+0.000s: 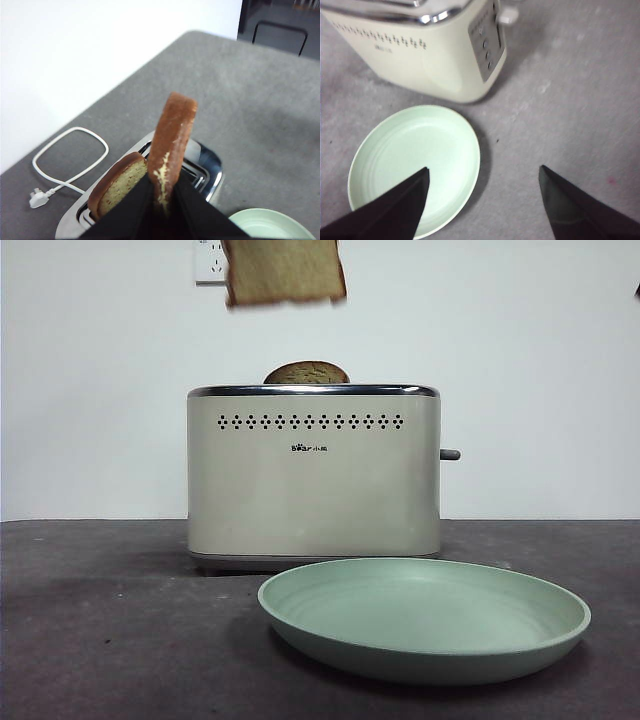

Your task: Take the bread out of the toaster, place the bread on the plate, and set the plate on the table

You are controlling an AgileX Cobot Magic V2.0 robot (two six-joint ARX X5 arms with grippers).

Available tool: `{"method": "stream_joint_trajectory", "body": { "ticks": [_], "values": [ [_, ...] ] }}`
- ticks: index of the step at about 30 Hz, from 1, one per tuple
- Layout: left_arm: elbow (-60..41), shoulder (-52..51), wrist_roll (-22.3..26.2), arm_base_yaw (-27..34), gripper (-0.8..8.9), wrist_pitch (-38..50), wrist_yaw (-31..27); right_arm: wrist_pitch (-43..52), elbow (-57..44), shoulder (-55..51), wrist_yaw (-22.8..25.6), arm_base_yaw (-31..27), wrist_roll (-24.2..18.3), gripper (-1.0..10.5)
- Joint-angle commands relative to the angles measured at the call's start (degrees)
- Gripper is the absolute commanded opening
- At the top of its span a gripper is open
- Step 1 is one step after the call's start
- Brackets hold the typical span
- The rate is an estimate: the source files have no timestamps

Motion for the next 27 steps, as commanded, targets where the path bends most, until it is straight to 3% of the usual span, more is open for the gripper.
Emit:
{"method": "stream_joint_trajectory", "body": {
  "ticks": [1,13,27],
  "values": [
    [2.1,-2.6,-1.8,-0.1,0.04,-2.0,0.0,1.0,1.0,3.3,-0.2,1.1,1.4,3.5],
    [0.7,-10.6,-1.9,0.1,0.04,-18.2,0.0,7.5,1.0,23.7,-0.2,6.7,1.6,3.3],
    [-24.0,-24.2,-4.5,0.1,0.04,-13.6,0.0,15.8,1.0,42.5,0.0,12.5,1.6,2.8]
  ]
}}
